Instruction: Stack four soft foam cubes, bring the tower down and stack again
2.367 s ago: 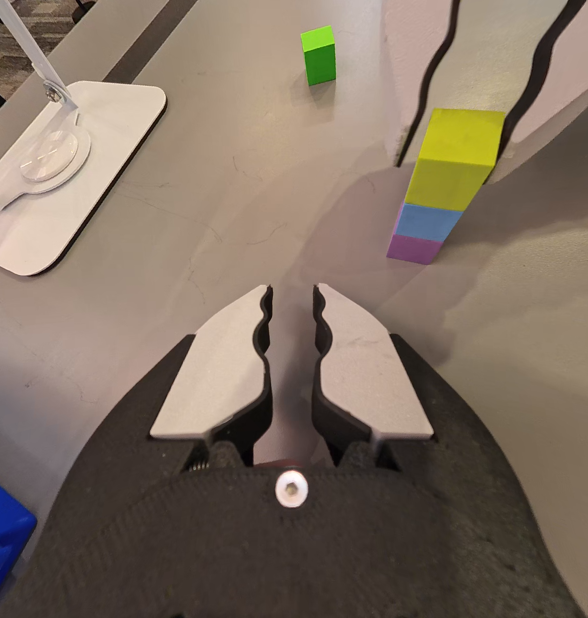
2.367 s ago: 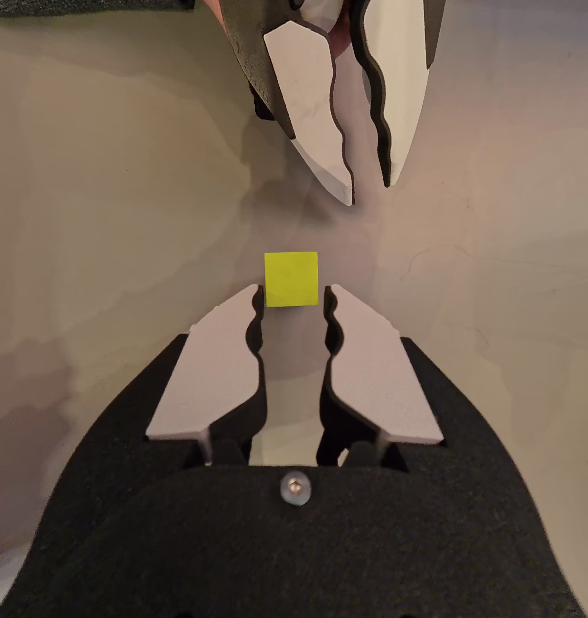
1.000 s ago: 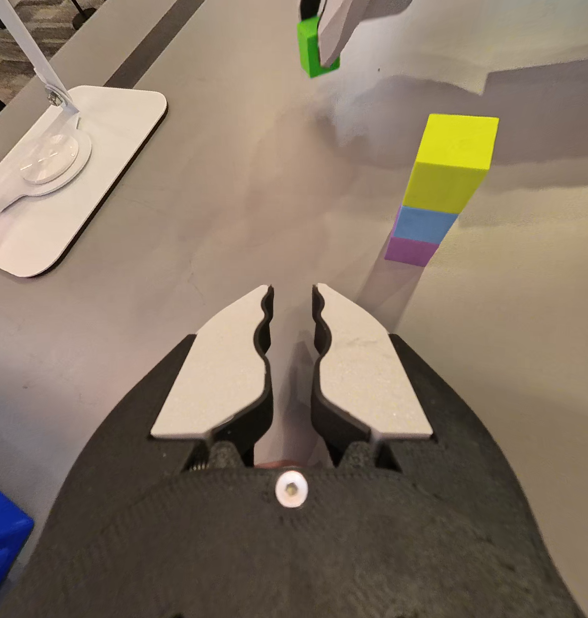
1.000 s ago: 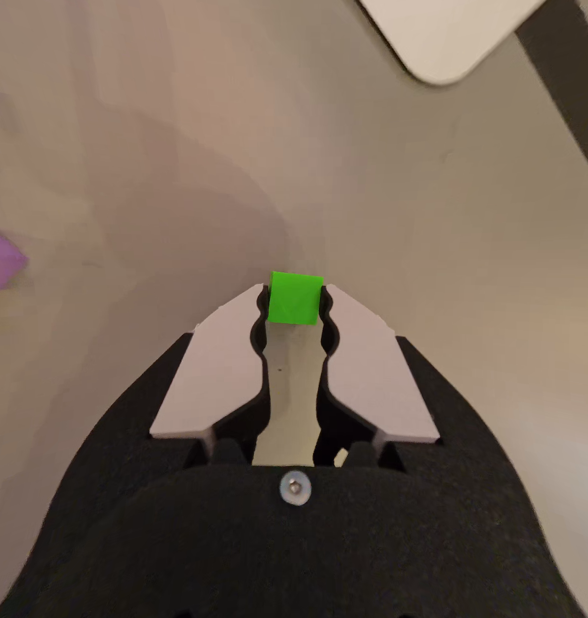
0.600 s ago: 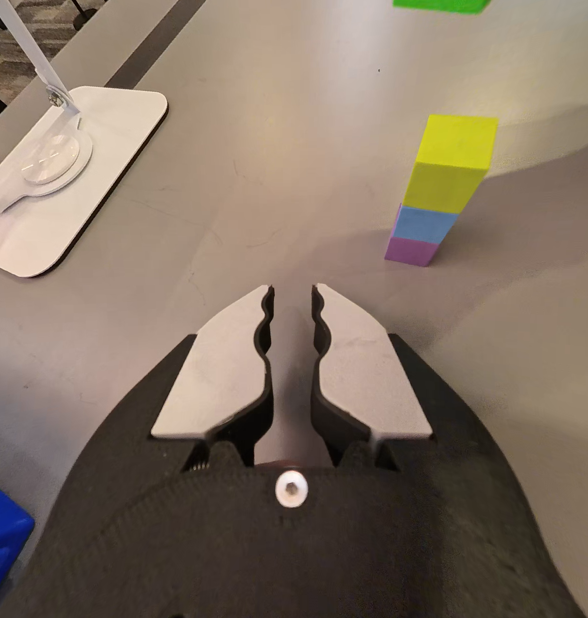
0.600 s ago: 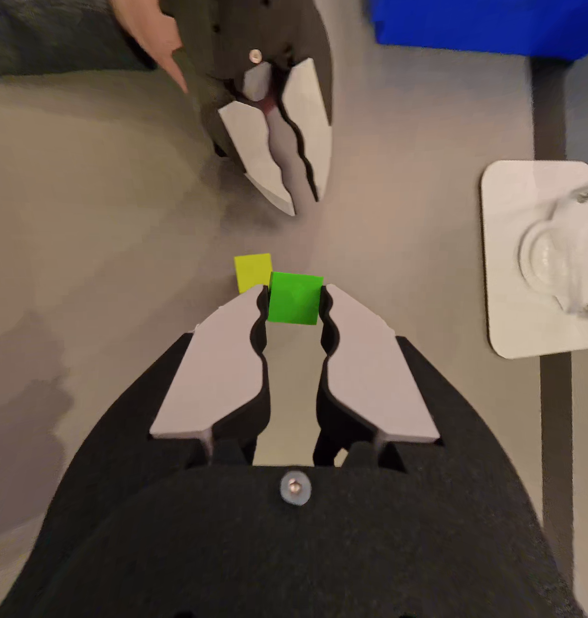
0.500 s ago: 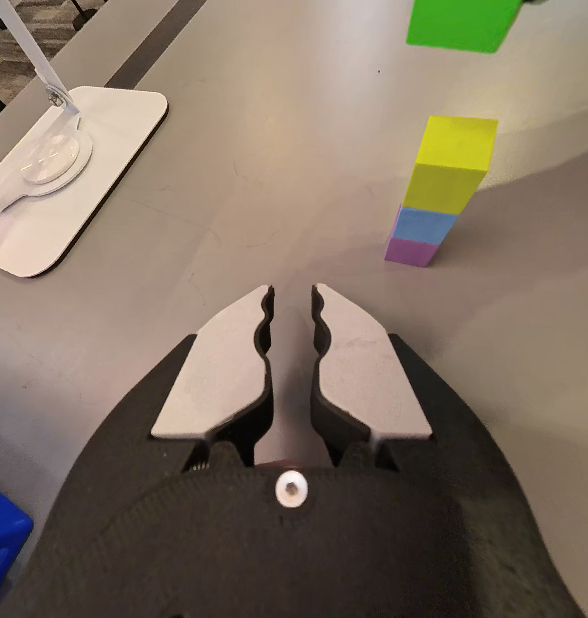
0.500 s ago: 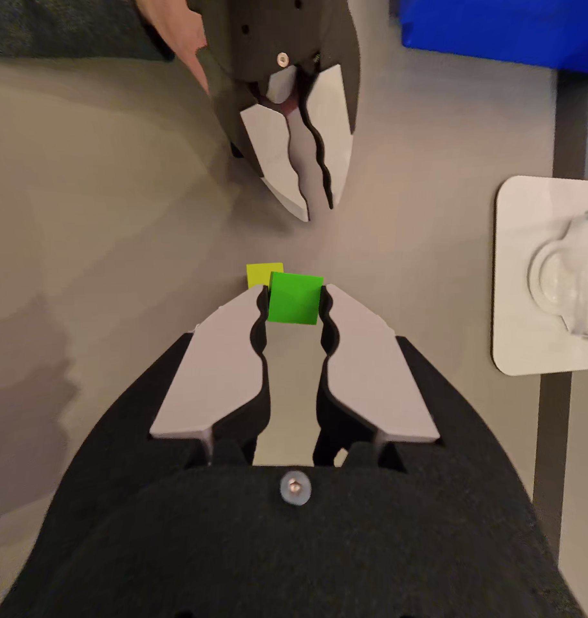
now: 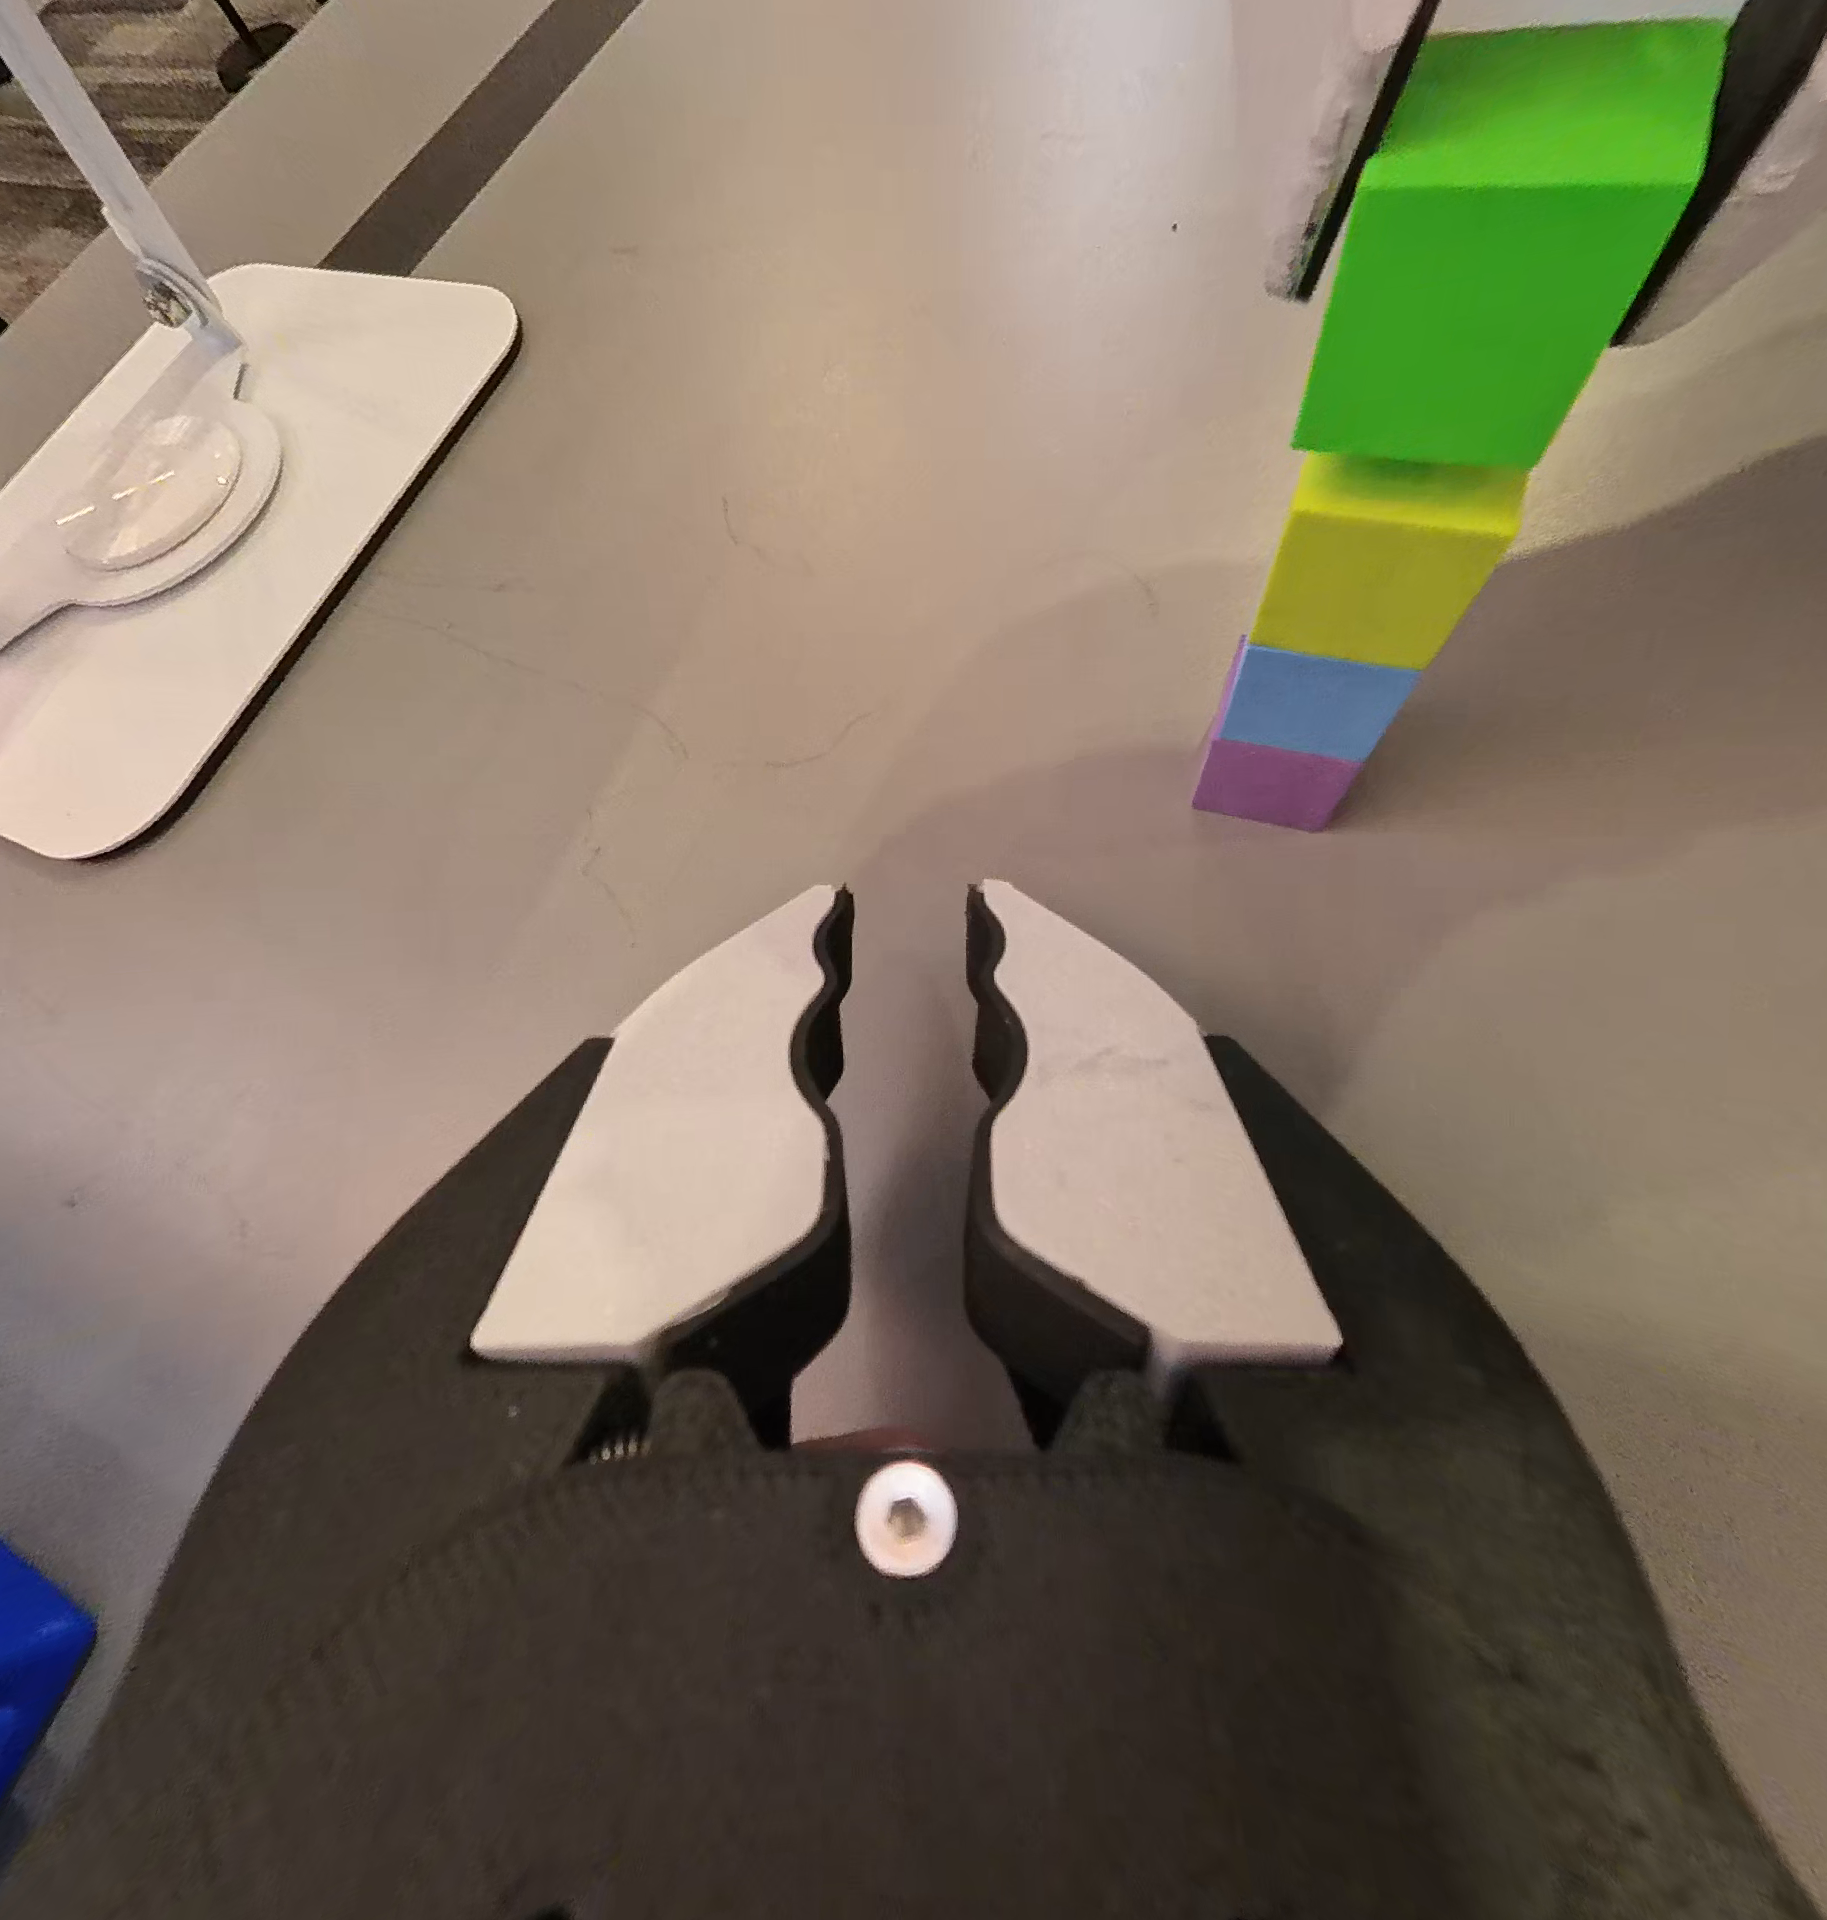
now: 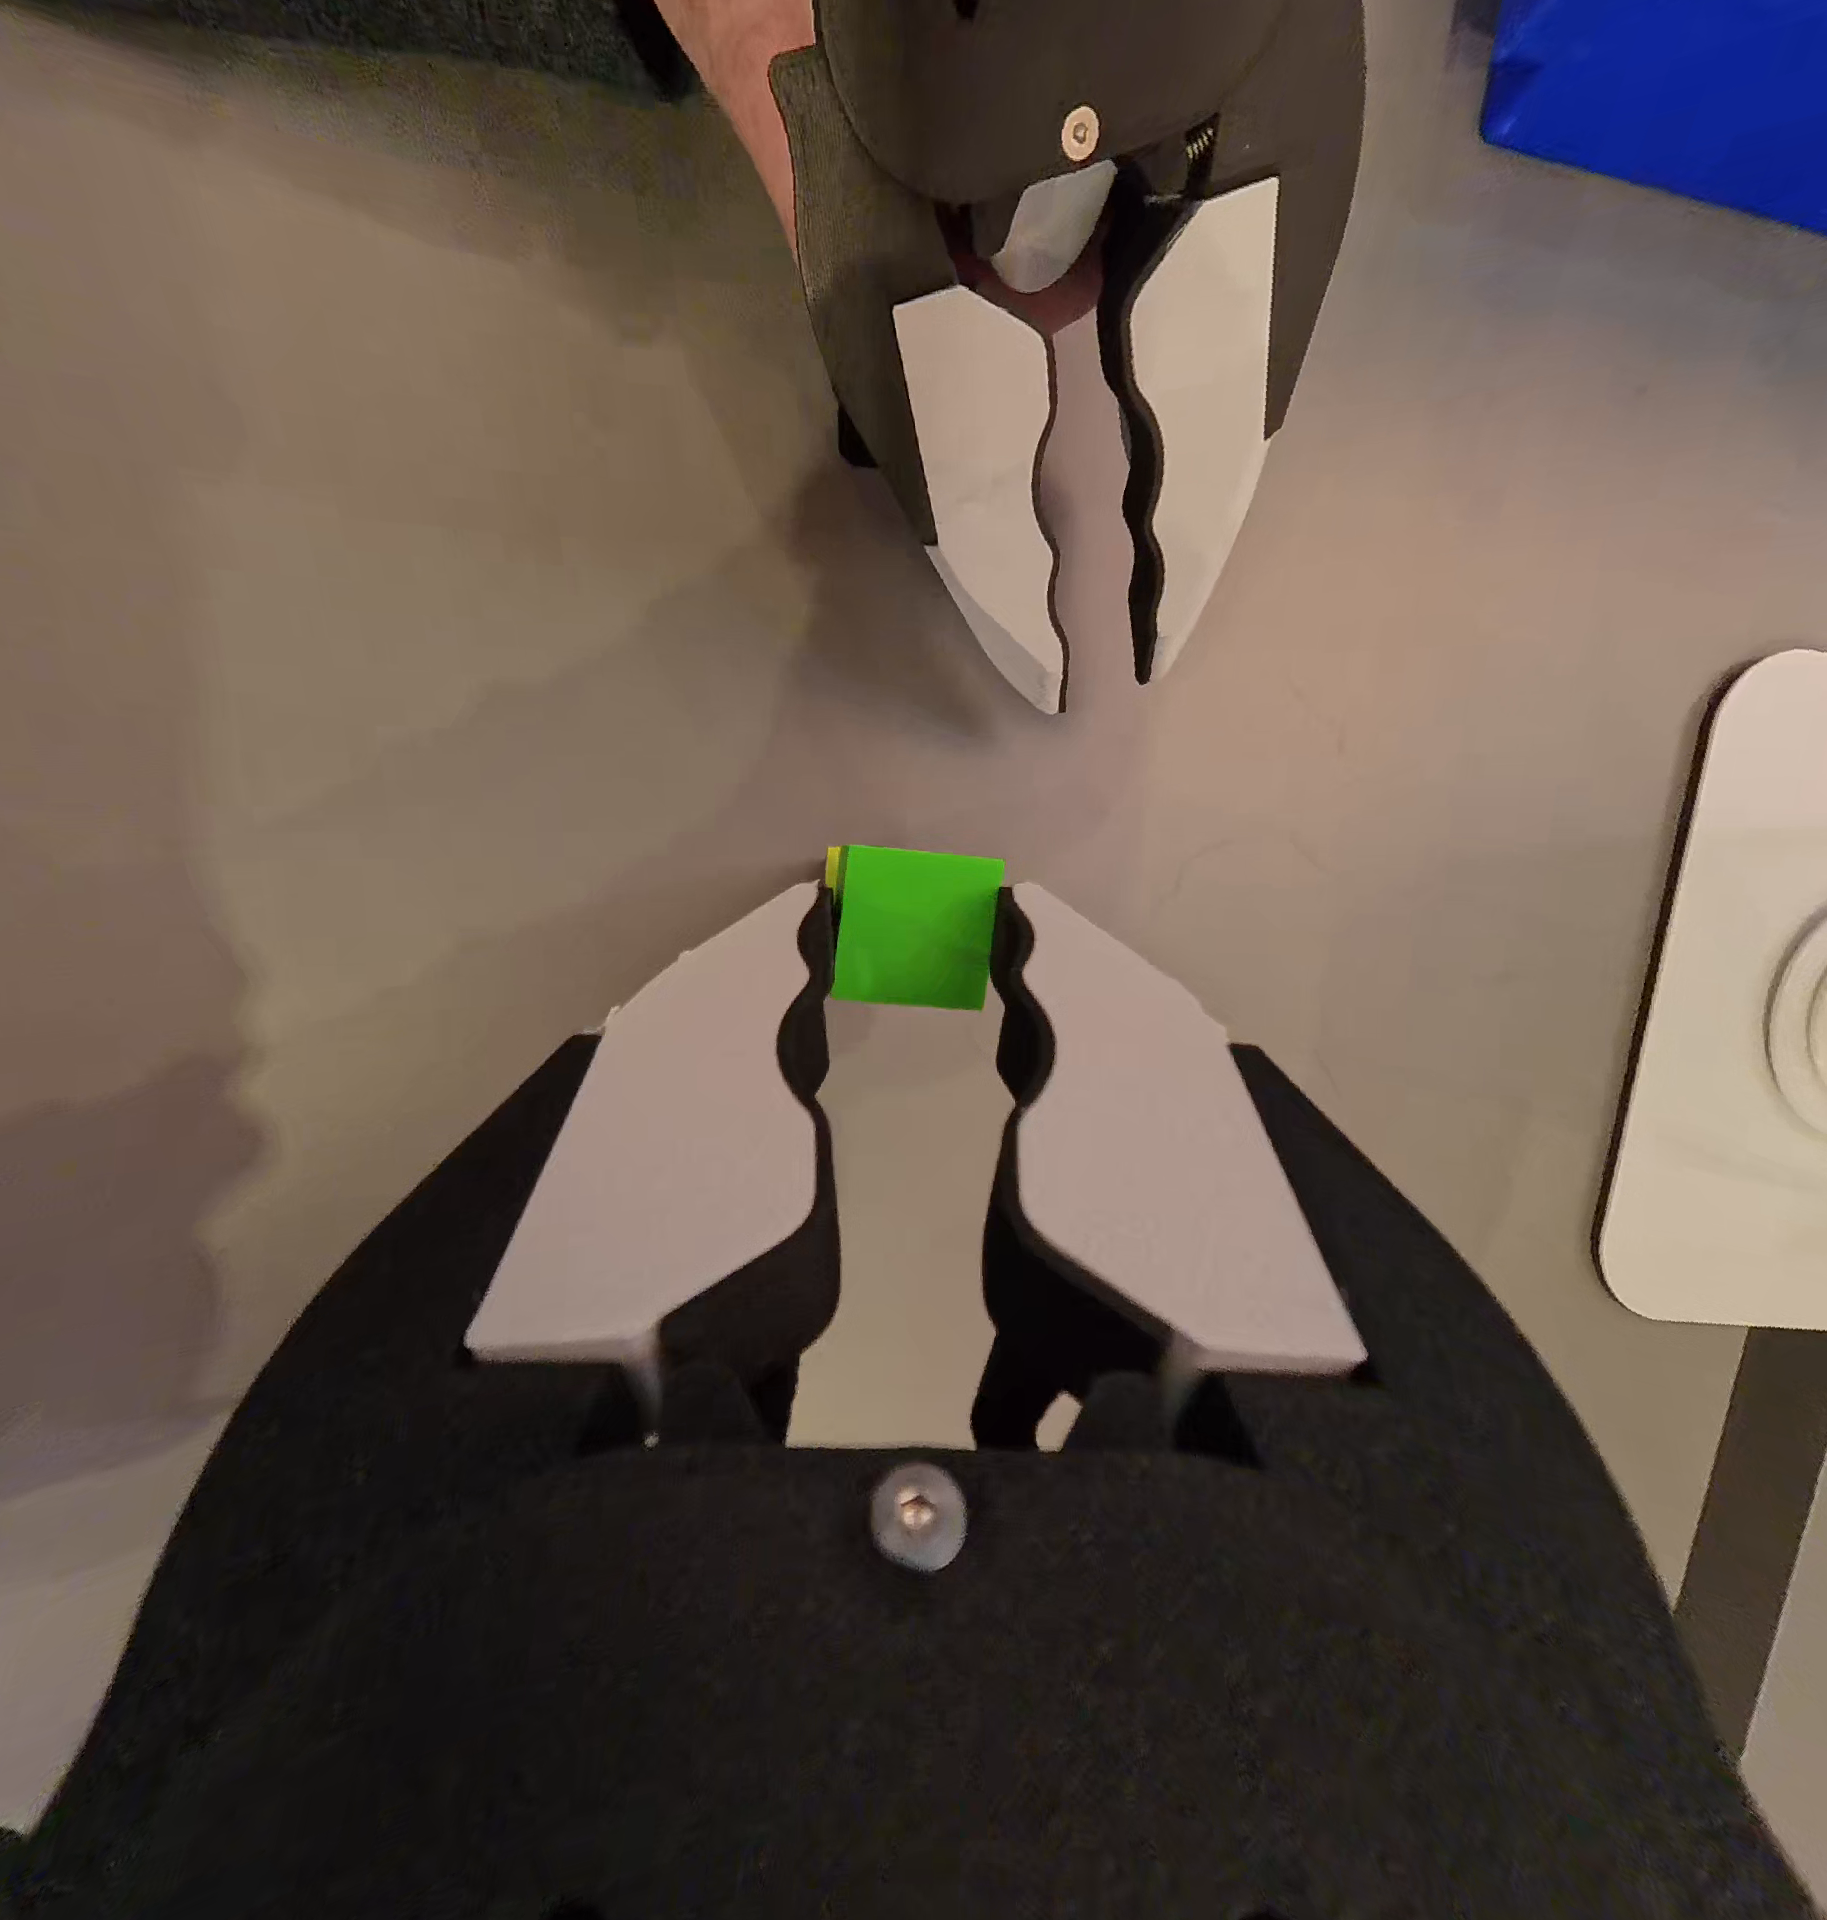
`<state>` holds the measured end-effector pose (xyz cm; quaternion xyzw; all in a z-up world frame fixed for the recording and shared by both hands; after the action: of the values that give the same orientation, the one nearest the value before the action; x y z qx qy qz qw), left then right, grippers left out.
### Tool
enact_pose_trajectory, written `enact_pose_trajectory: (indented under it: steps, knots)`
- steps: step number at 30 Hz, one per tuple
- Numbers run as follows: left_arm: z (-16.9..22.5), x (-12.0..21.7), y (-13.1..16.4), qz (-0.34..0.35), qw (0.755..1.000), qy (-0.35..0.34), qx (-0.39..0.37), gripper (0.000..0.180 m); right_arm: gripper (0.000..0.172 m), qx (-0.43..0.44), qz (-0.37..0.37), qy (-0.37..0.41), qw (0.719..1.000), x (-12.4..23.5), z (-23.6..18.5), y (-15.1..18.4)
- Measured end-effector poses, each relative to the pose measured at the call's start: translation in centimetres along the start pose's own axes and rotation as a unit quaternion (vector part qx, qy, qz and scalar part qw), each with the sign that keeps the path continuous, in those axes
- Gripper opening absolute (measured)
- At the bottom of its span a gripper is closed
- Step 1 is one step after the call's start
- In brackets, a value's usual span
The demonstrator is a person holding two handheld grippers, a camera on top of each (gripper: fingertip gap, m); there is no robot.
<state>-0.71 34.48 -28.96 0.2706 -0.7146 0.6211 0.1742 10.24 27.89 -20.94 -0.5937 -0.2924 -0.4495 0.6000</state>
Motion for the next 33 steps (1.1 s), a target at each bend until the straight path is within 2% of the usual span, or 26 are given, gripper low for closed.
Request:
enact_pose_trajectory:
  steps: [33]
  knots:
    - [0.02, -0.08, 0.0, -0.002, 1.0, 0.002, 0.0, 0.02, 0.029, 0.012, -0.018, -0.02, 1.0, -0.54, -0.01, 0.1]
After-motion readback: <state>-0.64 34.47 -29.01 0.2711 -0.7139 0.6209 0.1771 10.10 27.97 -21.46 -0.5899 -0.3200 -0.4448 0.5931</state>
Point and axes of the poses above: each gripper's, where its closed fingertips meet, x back along the fingers, y out of its underside, z = x × y across the jaws, the point moved 6 cm from there along x, back along the fingers
